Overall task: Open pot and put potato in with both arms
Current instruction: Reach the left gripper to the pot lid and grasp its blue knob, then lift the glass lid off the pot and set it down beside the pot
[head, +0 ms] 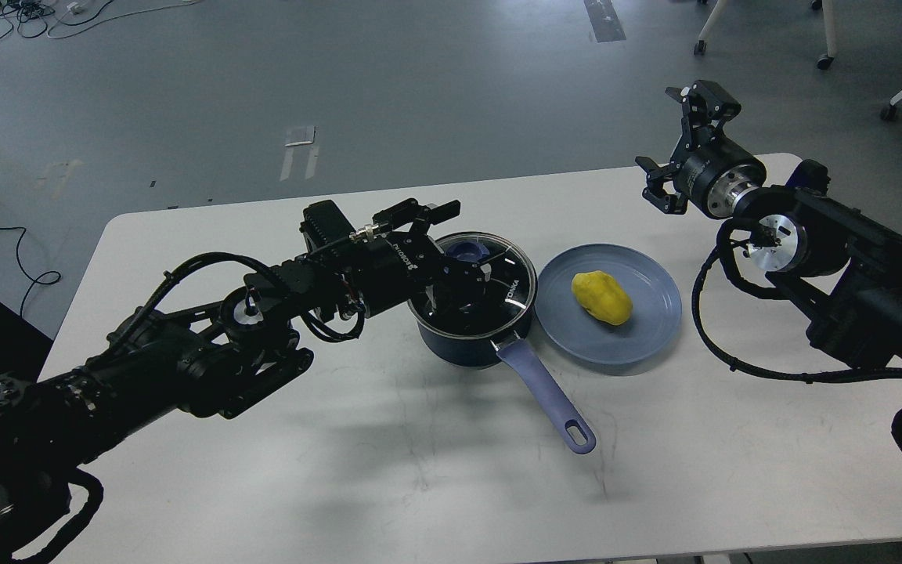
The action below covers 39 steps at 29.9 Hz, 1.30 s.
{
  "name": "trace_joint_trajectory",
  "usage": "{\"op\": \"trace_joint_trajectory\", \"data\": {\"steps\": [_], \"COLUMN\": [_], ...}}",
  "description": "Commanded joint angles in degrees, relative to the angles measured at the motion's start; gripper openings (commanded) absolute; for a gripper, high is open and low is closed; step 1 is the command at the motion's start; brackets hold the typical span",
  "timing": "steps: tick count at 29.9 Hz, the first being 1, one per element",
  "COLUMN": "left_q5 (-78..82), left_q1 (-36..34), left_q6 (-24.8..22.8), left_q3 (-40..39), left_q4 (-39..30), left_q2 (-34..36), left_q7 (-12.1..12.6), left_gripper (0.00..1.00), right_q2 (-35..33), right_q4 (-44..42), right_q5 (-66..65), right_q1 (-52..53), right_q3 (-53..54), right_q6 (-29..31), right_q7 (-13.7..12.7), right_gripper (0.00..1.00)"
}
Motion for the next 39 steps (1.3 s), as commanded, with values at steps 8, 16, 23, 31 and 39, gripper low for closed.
{"op": "trace_joint_trajectory", "data": {"steps": [8,16,23,31,39], "left_q5": [0.0,-0.1,-0.1,0.0,-0.3], "left_q1": [1.0,1.2,1.2,1.4,1.1], "left_q6": [0.0,0.3,0.4,0.5,0.6], "left_q3": [0.3,2.5,2.7,3.5,5.7], "left_q4": [3.8,4.3,5.4,7.4,7.4], "left_q2": [-0.4,-1.5,-1.6,-3.4,-3.3], "left_q7": [0.0,0.0,0.0,0.0,0.0], "left_gripper": [0.98,0.98,0.98,0.85,0.77], "right_q2": [-0.7,-0.7,-0.7,-0.8,-1.2], "right_q4": [0.0,0.0,0.0,-0.1,-0.1], "right_q5": [0.0,0.0,0.0,0.0,0.0], "right_q1": [-0.1,-0.1,-0.1,-0.4,-0.8], "right_q3": [0.0,0.1,0.0,0.0,-0.1], "right_q6": [0.0,-0.2,-0.3,-0.3,-0.3], "right_q7": [0.1,0.1,0.1,0.1,0.1], "right_gripper": [1.0,1.0,1.0,1.0,1.0]}}
